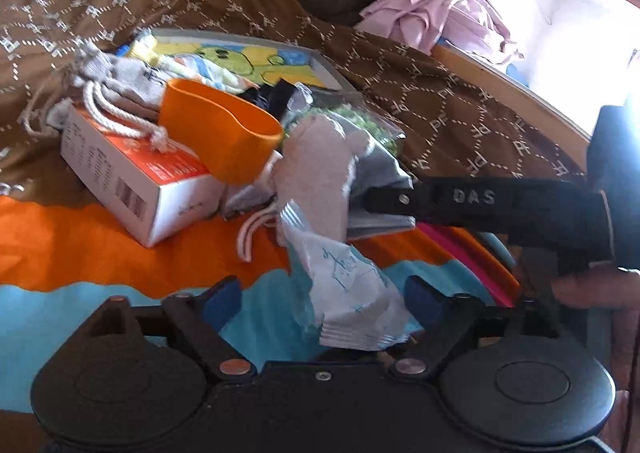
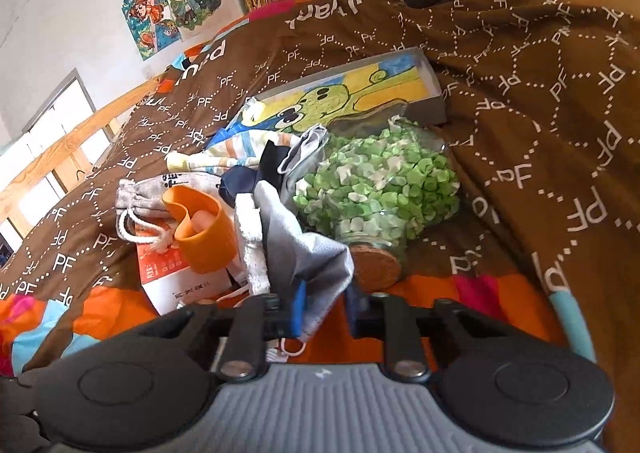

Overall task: Organize soft objects
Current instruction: 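Grasp the white tissue packet with the left tool while the right tool grasps the grey face mask, then carry the tissue packet and grey mask into the painted tray and open both tools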

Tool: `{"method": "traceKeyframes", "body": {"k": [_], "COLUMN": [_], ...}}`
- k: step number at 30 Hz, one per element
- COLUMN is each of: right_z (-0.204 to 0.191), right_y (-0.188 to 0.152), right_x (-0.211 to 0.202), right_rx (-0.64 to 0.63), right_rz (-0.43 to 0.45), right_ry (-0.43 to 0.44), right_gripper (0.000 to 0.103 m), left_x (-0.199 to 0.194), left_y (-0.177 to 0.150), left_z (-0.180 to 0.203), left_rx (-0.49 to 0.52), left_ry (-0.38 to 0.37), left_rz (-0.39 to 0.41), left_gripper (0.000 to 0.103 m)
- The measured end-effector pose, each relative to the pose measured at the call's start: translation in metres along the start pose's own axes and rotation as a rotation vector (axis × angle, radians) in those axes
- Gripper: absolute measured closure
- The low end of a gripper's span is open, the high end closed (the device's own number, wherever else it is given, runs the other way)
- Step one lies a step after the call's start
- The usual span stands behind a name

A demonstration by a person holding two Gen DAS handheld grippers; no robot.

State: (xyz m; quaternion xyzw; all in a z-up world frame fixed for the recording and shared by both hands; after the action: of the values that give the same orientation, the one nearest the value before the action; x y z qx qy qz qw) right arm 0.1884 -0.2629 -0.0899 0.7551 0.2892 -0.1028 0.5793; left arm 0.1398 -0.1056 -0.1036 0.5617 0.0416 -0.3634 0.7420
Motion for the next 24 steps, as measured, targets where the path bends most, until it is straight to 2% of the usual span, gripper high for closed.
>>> {"method": "traceKeyframes", "body": {"k": [2, 4, 5, 6, 10, 17, 24], "right_z": [-0.001, -0.003, -0.004, -0.005, -0.008, -0.021, -0.024], "right_y": [0.000, 0.000, 0.001, 0.001, 0.005, 0.019, 0.040], "right_x": [0.001, 0.000, 0.000, -0.001, -0.008, -0.034, -0.061], "right_rx": [0.007, -0.004, -0.009, -0.011, -0.042, -0.128, -0.104], "right_rz": [0.000, 0.008, 0.013, 0.018, 0.055, 0.172, 0.298], "right_ry": [0.008, 0.004, 0.003, -0.001, -0.025, -0.081, -0.081], "right_gripper": [0.091, 0.095, 0.097, 0.098, 0.100, 0.101, 0.101], "left_x": [0.000, 0.002, 0.003, 0.005, 0.007, -0.004, -0.024], "left_y": [-0.001, -0.002, -0.003, -0.004, -0.004, -0.001, 0.013], "left_z": [0.000, -0.001, -0.002, -0.003, -0.005, 0.000, 0.000], "left_rx": [-0.024, -0.052, -0.069, -0.085, -0.121, -0.110, -0.131], "left_ry": [-0.023, -0.051, -0.060, -0.059, -0.066, -0.071, -0.025], "left_rz": [-0.009, -0.020, -0.030, -0.041, -0.043, 0.006, 0.090], "left_gripper": [0.026, 0.039, 0.053, 0.058, 0.061, 0.067, 0.068]}}
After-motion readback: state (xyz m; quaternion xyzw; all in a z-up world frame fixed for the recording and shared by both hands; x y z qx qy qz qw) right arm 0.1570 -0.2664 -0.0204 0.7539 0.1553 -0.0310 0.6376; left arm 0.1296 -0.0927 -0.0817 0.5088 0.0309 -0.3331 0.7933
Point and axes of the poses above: each gripper's, at about its wrist camera, not at the fingertips, and x roughly the way its jaws point, z to its right, y to its top, the point moved 7 cm from there along x, roughly the way its jaws point, and after that the axes turned 7 degrees about z, right-handed, at the moved point
